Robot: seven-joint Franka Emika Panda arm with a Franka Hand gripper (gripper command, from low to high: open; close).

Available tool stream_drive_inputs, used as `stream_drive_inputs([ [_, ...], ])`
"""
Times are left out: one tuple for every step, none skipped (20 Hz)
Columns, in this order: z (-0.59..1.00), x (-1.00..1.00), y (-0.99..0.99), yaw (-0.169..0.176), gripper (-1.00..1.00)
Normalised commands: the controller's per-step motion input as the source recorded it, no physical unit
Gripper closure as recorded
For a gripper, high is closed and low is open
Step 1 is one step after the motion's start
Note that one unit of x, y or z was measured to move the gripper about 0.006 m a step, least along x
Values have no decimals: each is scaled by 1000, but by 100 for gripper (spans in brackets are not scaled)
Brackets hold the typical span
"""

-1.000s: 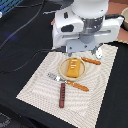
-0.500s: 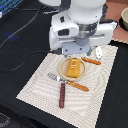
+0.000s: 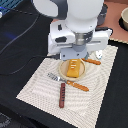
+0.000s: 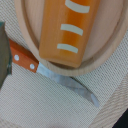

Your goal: Interact with the objects in diverse but meaningful ways.

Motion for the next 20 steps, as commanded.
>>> stream_drive_inputs([
  [-317,0,83,-16,-100],
  [-314,0,74,-14,-100],
  [-317,0,71,-15,-100],
  [-309,0,74,-10,-100],
  [-309,0,74,-5,-100],
  [-329,0,71,-2,-100],
  [-349,0,60,0,-100],
  [-343,0,51,-1,-100],
  [-317,0,60,-2,-100],
  [-283,0,60,-5,-100],
  [-274,0,54,-4,-100],
  [-234,0,69,-2,-100],
  [-220,0,80,-1,-100],
  [-243,0,63,0,-100],
  [-257,0,57,0,-100],
  [-274,0,51,0,-100],
  [-277,0,51,0,-100],
  [-254,-6,46,0,-100],
  [-246,-11,49,0,-100],
  [-237,-23,43,0,100],
])
